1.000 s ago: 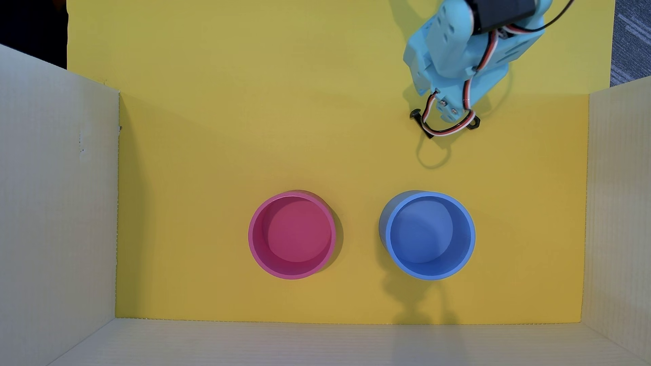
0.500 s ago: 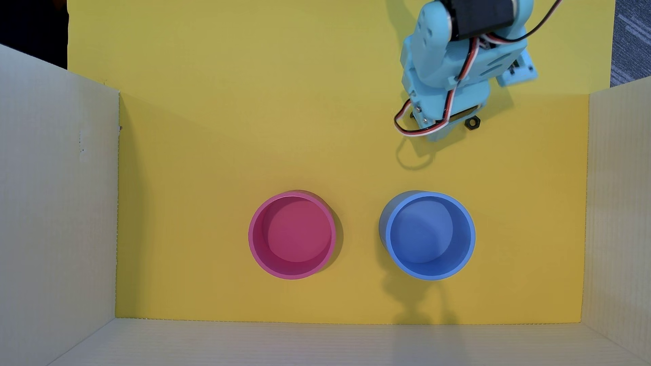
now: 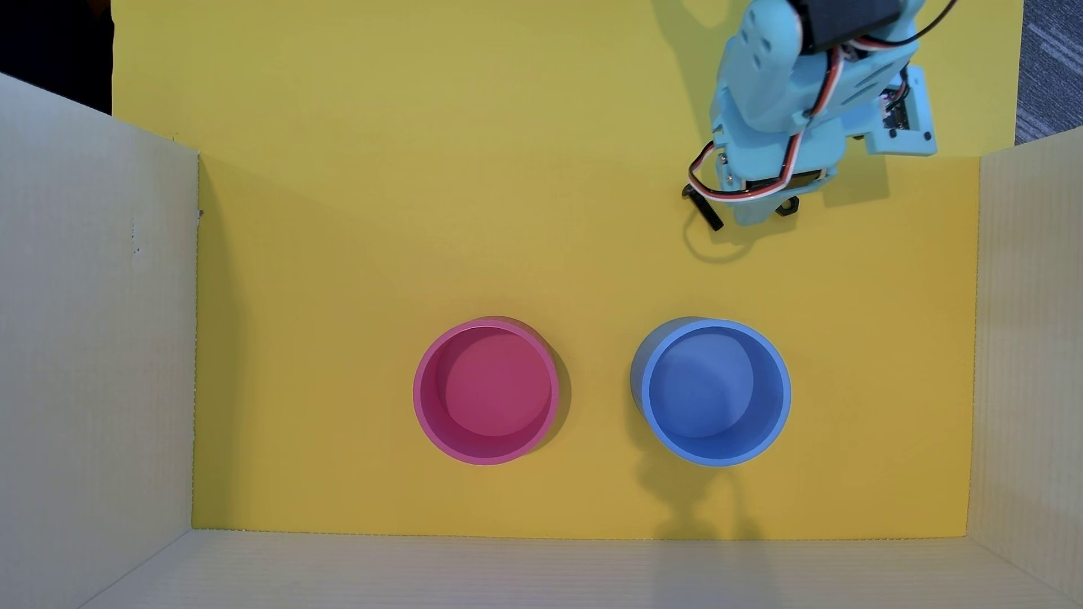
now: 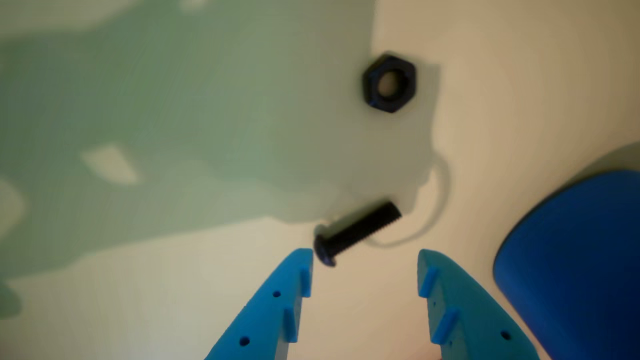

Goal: Pick up the bolt and place it in the pink box

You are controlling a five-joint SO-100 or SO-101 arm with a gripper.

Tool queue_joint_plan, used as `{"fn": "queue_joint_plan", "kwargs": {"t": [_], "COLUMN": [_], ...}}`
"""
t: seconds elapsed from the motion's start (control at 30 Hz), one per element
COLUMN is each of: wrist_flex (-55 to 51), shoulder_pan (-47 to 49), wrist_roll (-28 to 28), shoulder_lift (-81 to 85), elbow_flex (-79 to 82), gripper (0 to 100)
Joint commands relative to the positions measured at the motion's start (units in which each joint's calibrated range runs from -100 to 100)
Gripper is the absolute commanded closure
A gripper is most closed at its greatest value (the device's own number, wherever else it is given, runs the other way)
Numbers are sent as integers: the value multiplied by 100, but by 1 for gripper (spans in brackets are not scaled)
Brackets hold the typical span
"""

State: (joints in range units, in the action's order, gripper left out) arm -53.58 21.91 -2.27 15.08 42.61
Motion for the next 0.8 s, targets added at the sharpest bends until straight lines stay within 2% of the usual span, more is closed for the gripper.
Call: {"fn": "queue_joint_plan", "kwargs": {"t": [0.0,0.23,0.77], "wrist_flex": [385,780,832], "shoulder_pan": [9,9,9], "wrist_roll": [-36,-203,-260], "shoulder_lift": [15,-532,-667], "elbow_flex": [158,176,40], "gripper": [85,85,85]}}
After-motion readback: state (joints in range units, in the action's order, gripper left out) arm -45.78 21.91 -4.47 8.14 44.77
